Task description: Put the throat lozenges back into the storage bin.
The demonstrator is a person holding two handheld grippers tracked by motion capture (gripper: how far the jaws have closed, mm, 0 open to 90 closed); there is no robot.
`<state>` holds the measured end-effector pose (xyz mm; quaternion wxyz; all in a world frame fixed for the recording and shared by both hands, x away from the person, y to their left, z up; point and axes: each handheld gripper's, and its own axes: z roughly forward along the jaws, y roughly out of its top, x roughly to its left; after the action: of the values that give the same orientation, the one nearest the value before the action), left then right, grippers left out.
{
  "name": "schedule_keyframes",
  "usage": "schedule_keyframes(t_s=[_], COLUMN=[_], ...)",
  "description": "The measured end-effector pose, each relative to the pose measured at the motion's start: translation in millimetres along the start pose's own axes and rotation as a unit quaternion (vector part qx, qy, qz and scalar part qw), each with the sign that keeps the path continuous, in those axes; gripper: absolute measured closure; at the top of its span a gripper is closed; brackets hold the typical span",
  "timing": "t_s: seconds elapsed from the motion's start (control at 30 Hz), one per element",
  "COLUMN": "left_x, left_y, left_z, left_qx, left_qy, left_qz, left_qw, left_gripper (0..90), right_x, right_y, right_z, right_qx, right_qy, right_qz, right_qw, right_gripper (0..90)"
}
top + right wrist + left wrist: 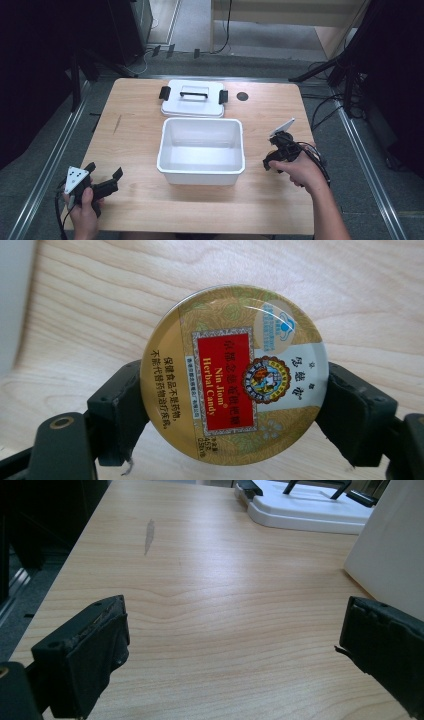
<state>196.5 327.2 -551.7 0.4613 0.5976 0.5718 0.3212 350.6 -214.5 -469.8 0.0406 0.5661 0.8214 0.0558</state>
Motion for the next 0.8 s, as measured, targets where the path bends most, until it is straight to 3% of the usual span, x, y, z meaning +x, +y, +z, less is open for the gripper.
schedule_keyframes(t_s=[0.8], left_x=[0.3], left_y=[0.1], left_z=[-0.1], left_qx=[0.000], left_qy=[0.000], left_qz=[-0.001], left_qw=[1.0000], left_gripper=[0.0], right_x=[27.3], right_y=[20.2], right_z=[-65.8], right_qx=[-0.025], right_qy=[0.019], right_qz=[-0.056], right_qw=[0.9979], right_gripper=[20.6])
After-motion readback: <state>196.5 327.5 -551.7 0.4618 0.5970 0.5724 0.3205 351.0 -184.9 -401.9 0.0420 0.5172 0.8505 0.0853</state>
